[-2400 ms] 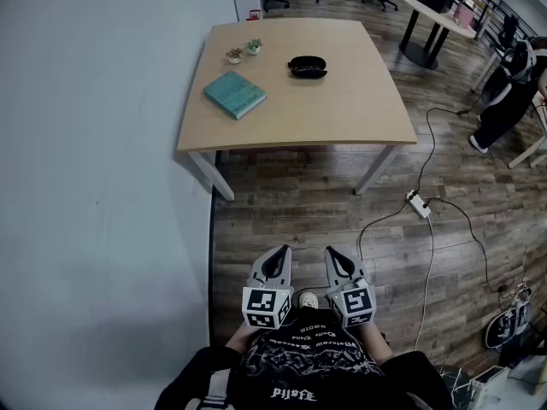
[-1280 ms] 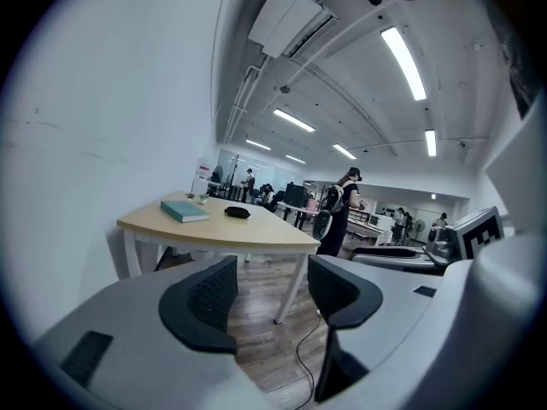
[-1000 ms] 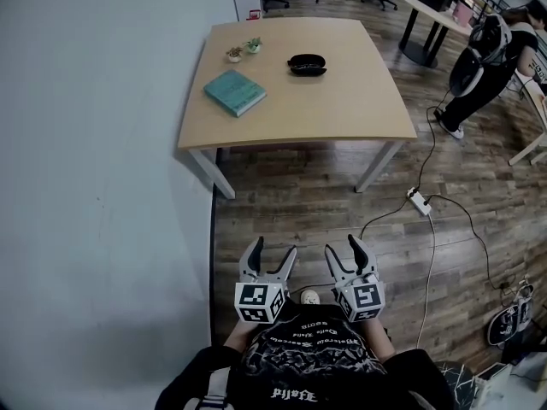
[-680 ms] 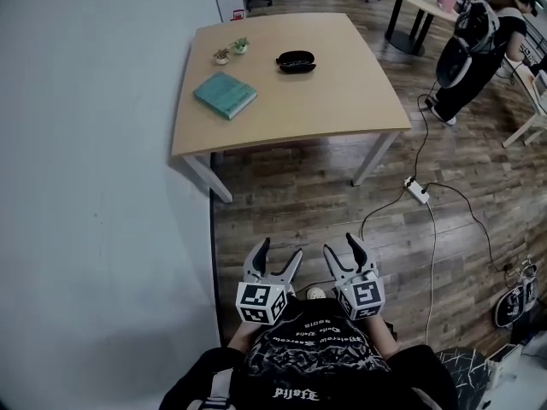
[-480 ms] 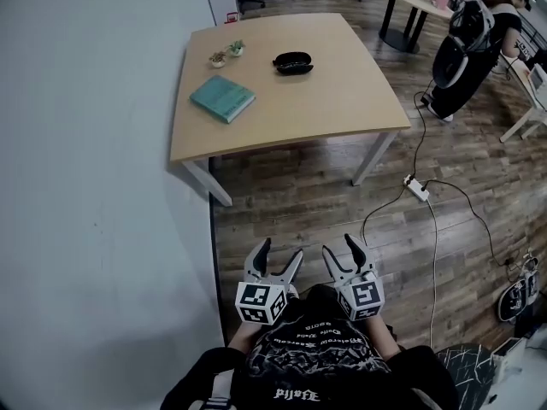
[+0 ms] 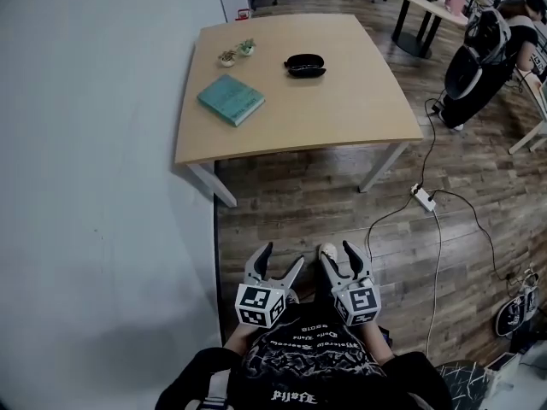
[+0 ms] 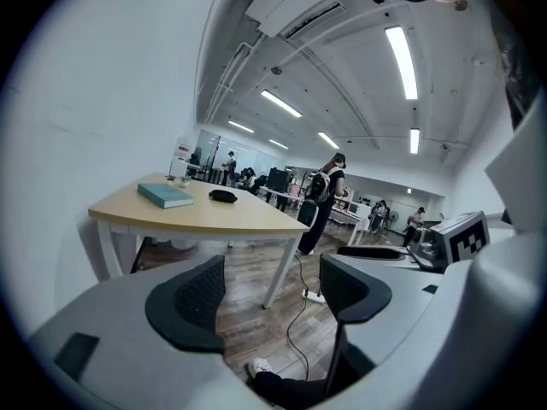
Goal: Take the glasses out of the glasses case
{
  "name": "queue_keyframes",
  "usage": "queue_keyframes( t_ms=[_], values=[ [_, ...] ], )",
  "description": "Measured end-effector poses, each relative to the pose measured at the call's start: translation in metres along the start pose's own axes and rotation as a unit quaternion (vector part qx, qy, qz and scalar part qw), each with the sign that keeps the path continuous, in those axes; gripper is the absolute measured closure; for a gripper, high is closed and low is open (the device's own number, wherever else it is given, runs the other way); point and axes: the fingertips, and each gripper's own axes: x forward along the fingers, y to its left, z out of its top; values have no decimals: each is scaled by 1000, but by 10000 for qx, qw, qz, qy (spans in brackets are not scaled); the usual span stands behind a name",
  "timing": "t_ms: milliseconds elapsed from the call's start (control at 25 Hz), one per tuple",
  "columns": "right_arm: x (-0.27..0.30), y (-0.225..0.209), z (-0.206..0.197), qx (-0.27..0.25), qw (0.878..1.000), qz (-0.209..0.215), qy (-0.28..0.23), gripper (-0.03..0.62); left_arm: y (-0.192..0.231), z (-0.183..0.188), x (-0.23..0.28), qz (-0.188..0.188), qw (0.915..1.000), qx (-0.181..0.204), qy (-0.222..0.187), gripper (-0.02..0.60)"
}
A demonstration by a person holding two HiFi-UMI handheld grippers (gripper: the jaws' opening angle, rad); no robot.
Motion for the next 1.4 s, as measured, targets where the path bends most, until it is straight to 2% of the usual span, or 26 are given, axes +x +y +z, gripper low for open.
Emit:
queue_keyframes(
  t_ms=[320,760,1000,1200,1400],
  values=[
    [63,-50,34,-220,9984,504,-94,333,14,35,70,253,9995,-77,-173,225],
    [121,-141,68,-373,9917,1227,-48,346,-3,73,168,649,9974,-217,-228,225],
    [131,-190,82,-391,9905,1309,-151,365,-14,88,218,752,9951,-518,-372,225],
    [135,-227,85,-285,9930,1133,-174,365,-27,99,250,644,9963,-452,-339,225],
    [142,-242,85,-247,9938,1073,-120,365,-30,107,269,591,9971,-384,-293,225]
  ],
)
